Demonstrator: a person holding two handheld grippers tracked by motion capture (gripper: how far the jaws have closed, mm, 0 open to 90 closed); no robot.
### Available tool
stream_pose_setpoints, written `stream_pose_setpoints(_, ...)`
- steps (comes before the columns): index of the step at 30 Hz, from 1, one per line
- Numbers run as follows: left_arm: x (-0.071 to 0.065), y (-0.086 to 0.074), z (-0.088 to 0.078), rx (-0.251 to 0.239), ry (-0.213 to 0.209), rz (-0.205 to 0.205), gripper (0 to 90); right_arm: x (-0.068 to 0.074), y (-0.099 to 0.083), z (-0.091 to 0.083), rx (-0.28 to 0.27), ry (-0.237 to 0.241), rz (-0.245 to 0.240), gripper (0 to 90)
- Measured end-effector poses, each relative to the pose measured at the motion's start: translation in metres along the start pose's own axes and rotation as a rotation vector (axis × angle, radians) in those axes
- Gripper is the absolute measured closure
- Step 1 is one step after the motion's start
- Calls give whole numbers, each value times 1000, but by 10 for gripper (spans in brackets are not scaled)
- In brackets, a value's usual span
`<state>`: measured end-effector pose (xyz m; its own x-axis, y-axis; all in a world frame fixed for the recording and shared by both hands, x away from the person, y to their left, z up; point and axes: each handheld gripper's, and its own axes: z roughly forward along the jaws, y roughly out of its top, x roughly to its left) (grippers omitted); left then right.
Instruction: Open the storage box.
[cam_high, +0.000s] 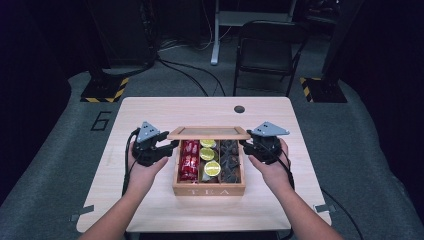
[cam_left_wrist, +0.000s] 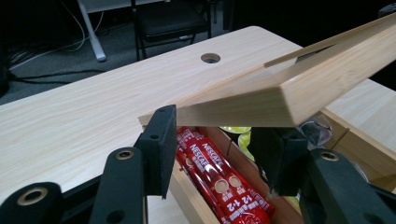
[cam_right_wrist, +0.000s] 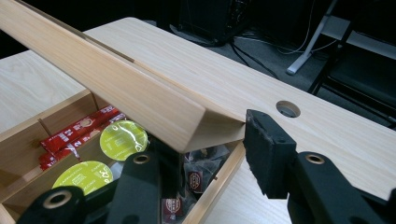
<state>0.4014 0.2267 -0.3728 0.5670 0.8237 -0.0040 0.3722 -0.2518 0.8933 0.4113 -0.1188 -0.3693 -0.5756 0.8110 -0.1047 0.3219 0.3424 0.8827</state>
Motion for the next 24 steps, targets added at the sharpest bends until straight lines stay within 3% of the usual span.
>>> stream_pose_setpoints(14,2,3,6,-27,14,18,590,-3,3,3,-10,2,25,578)
stream_pose_setpoints(24,10,11,9,-35,3,-13,607,-9,13,7,-15,4,19,587)
